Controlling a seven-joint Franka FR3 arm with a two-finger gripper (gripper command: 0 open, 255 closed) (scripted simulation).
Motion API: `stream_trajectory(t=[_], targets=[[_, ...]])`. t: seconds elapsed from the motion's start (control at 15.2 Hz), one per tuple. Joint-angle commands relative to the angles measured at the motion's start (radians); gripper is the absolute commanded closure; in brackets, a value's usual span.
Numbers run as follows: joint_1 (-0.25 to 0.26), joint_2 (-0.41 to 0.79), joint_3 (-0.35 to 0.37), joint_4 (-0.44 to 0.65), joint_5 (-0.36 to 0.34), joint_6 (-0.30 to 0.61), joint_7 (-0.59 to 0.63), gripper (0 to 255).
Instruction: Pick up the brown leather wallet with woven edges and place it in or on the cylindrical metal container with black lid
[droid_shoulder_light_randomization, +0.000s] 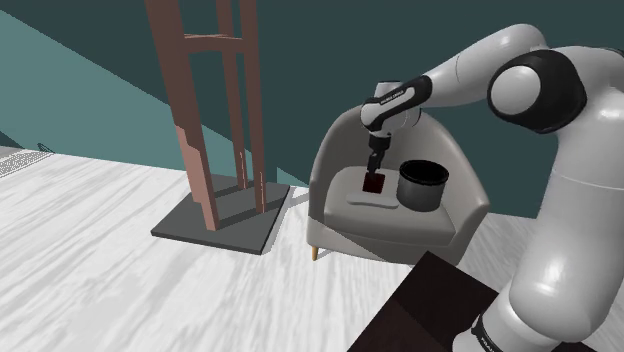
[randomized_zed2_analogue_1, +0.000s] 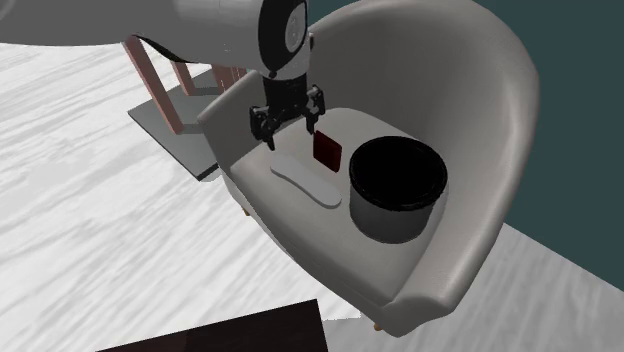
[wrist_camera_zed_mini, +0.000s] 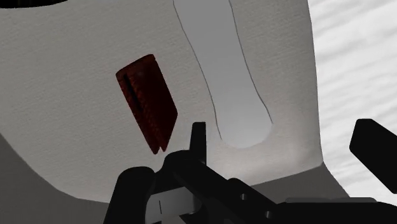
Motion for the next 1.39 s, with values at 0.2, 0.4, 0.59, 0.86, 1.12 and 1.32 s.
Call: stream_trajectory(t=[0.2, 0.4, 0.59, 0.86, 1.12, 1.32], targets=[[-0.059, 0.197, 0.01, 0.205, 0.065, 0.01, -0.093, 0], [-0.097, 0.314, 0.024, 0.351, 0.094, -0.007, -0.132, 0], [-0.102, 0.335, 0.028, 0.353, 0.099, 0.012, -0.136, 0], [-0.106, 0.363, 0.033, 0.342, 0.108, 0.051, -0.141, 0], [-0.108, 0.375, 0.036, 0.338, 0.111, 0.066, -0.143, 0], [-0.108, 0.375, 0.036, 0.338, 0.111, 0.066, -0.143, 0]])
